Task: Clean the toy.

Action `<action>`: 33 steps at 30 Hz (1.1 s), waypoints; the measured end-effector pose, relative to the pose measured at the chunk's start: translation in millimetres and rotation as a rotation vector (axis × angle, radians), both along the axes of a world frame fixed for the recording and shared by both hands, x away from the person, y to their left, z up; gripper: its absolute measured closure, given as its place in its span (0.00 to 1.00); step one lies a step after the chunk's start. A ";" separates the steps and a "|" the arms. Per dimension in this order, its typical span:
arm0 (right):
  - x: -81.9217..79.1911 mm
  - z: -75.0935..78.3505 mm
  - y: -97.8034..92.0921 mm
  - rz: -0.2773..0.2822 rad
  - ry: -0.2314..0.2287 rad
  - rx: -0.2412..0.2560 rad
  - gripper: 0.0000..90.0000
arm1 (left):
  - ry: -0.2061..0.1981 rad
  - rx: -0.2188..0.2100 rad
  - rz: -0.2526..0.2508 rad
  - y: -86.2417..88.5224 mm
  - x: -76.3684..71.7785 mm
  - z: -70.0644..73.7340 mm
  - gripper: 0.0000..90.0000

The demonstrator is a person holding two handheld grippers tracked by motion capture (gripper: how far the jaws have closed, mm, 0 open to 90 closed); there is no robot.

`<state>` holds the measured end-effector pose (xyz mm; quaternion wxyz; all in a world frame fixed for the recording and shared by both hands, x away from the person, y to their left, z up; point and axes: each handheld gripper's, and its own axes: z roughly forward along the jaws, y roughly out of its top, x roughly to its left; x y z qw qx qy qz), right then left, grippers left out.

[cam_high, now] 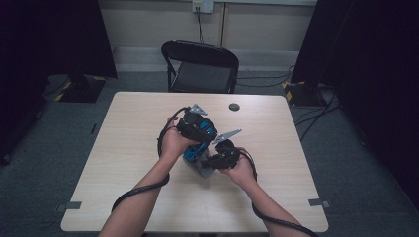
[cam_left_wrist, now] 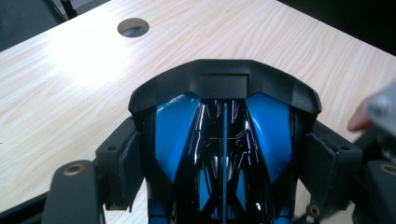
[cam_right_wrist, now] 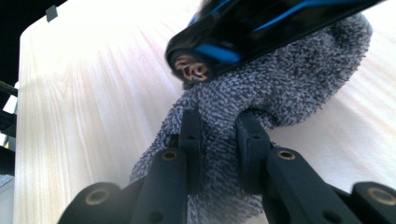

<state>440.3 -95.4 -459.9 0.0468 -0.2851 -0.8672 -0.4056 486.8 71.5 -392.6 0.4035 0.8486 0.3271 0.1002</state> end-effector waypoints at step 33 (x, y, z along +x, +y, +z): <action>-10.5 -6.3 16.8 0.118 0.021 -0.053 0.84 | -0.027 -0.009 0.089 17.8 14.8 8.8 0.28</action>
